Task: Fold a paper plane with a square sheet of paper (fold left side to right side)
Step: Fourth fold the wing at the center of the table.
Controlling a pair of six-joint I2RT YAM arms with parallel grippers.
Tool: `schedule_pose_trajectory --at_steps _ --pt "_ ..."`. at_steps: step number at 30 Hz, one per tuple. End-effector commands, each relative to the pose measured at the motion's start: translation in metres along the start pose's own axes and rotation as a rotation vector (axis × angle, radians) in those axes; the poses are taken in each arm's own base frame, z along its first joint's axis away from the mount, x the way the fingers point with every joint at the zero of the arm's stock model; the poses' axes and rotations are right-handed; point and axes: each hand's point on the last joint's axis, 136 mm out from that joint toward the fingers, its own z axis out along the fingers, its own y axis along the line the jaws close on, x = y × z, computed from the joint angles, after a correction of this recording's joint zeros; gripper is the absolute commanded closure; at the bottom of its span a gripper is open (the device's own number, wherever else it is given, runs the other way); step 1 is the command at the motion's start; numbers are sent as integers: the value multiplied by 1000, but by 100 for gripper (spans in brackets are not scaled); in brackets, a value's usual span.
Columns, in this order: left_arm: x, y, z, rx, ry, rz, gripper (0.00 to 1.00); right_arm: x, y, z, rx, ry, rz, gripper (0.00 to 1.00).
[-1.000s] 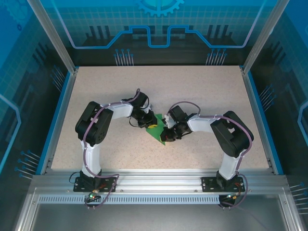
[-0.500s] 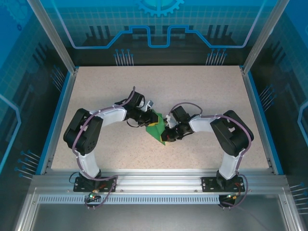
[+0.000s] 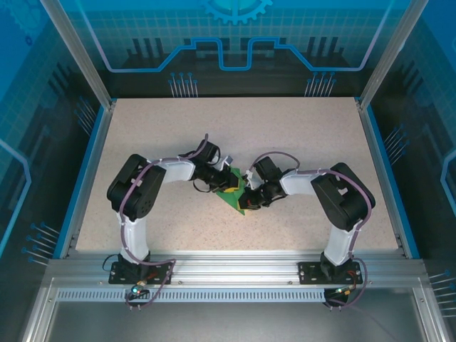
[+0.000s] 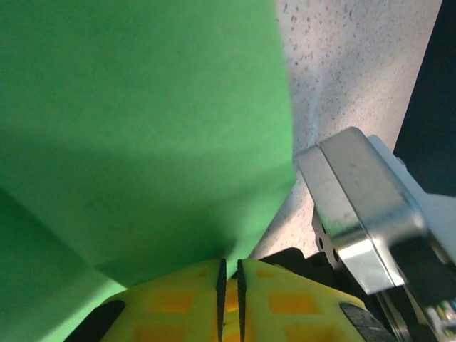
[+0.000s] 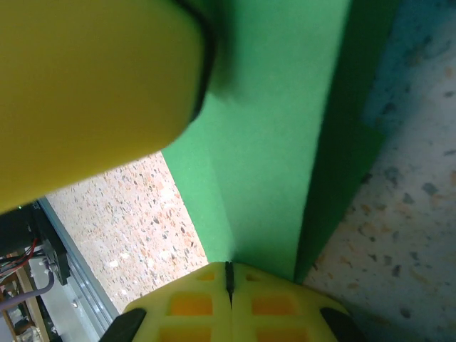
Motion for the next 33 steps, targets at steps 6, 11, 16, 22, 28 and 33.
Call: schedule_pose_trajectory --at_steps 6,11,16,22,28,33 --pt "-12 17 8 -95 -25 9 86 43 -54 13 189 132 116 100" --pt "-13 34 7 -170 -39 1 87 46 -56 12 202 143 121 100" --pt "-15 45 7 -189 -47 -10 87 47 -57 12 208 148 124 100" --pt "-20 59 -1 -190 -84 -19 87 52 -59 12 213 164 132 100" --pt "-31 68 -10 -171 -137 0 88 55 -59 12 210 172 138 100" --pt "-45 74 -20 -177 -183 0 87 57 -60 12 210 178 140 100"
